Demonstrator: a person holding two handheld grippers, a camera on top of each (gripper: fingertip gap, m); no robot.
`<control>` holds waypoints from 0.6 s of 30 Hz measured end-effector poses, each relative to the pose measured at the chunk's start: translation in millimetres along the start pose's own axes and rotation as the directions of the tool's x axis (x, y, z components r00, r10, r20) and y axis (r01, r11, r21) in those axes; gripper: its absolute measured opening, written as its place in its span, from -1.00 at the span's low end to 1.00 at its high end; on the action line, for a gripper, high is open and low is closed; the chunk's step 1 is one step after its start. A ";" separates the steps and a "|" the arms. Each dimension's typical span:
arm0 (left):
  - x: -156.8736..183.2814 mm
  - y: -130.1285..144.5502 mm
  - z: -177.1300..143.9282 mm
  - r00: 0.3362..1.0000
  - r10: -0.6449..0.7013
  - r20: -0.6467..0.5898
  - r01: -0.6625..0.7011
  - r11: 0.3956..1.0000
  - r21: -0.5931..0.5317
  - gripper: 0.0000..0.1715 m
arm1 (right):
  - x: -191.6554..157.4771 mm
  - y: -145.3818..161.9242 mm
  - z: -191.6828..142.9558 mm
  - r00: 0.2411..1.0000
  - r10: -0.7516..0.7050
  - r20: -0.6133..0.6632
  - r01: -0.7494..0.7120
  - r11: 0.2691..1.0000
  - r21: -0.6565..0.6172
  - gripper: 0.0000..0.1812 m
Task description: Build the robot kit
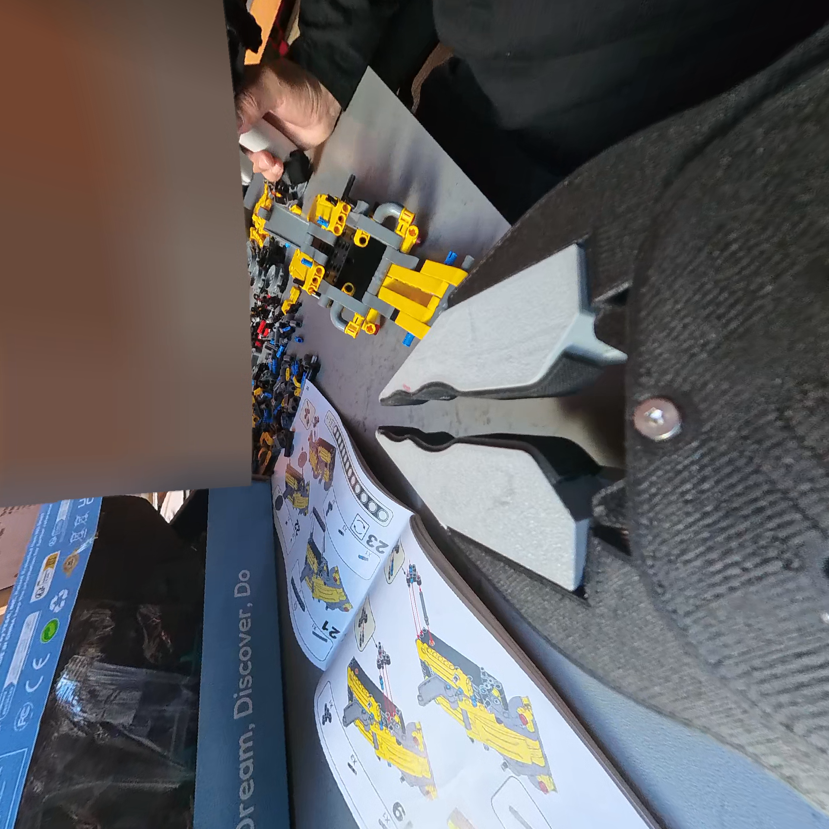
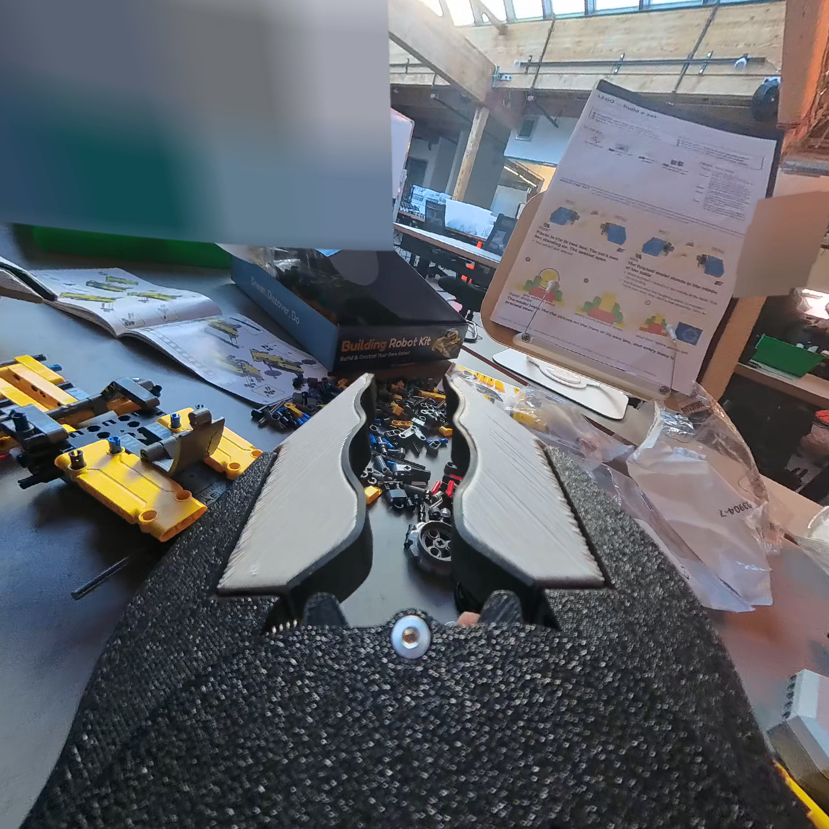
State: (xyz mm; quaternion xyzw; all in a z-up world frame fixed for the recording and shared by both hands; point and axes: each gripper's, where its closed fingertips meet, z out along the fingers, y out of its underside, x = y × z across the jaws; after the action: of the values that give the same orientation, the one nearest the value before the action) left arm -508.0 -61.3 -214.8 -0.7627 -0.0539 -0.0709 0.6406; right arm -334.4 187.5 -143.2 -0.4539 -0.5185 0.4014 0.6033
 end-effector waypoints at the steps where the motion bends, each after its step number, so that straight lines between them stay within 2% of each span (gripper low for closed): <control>1: -0.2 0.1 0.1 1.000 0.000 0.001 0.000 1.000 -0.001 -0.94 | 0.3 -0.7 -0.4 1.000 -0.003 -0.004 0.003 1.000 0.003 -0.66; 18: -1.2 -2.0 -0.8 1.000 0.000 0.012 0.000 1.000 0.019 -0.99 | 2.4 -0.9 -0.6 1.000 0.028 0.005 -0.028 1.000 0.009 -0.71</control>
State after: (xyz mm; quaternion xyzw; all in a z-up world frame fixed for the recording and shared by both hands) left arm -509.5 -61.7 -213.0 -0.7570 -0.0581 -0.0659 0.6474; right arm -333.5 189.5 -141.8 -0.4573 -0.5118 0.4134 0.5984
